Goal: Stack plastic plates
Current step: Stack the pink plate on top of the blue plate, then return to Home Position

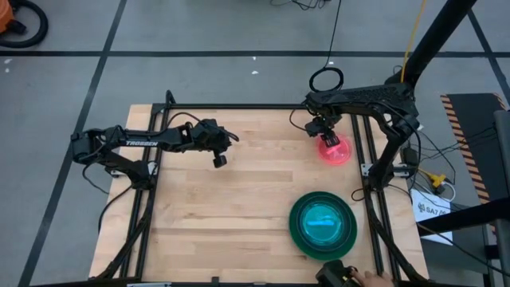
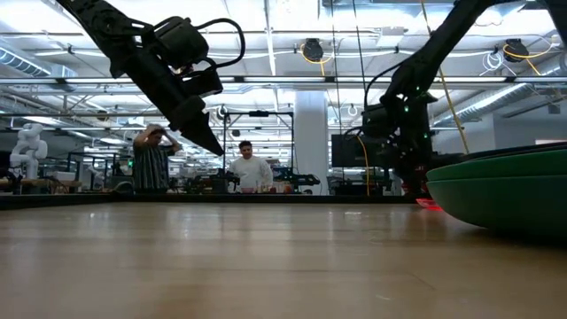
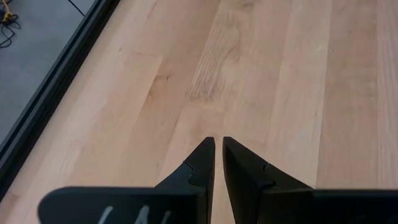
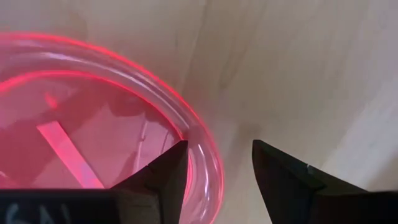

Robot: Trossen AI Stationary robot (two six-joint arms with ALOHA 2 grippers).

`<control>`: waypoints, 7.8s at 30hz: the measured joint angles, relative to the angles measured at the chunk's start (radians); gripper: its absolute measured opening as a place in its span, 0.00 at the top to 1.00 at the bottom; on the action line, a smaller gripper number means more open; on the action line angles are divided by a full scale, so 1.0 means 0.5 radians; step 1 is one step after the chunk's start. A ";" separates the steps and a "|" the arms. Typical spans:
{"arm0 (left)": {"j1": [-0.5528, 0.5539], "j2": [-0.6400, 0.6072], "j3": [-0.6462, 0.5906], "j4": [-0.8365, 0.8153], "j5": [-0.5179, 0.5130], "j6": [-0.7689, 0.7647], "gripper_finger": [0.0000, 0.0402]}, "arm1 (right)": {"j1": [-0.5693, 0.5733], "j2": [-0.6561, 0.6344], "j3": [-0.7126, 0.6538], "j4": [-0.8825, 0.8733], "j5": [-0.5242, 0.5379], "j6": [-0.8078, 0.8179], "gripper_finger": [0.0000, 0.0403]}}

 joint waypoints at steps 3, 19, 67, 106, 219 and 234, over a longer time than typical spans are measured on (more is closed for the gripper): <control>0.000 -0.001 0.000 0.000 0.000 0.005 0.90 | 0.000 0.020 0.000 0.007 0.031 -0.007 0.58; 0.000 -0.001 0.000 0.000 0.001 0.006 0.90 | 0.000 0.023 0.000 0.004 -0.085 -0.013 0.58; -0.001 -0.001 0.000 0.000 0.000 0.013 0.90 | 0.002 -0.074 0.285 -0.047 -0.073 0.516 1.00; -0.055 -0.001 0.000 -0.090 -0.001 -0.101 0.90 | 1.296 -0.767 0.155 -0.793 -1.017 2.457 1.00; -0.830 -2.441 -1.371 0.423 -0.568 -0.685 0.90 | 1.870 -3.508 -2.111 1.744 0.079 1.976 0.81; -0.831 -2.441 -1.342 0.327 -0.600 -0.497 0.90 | 1.870 -3.507 -2.114 1.718 0.076 1.993 0.81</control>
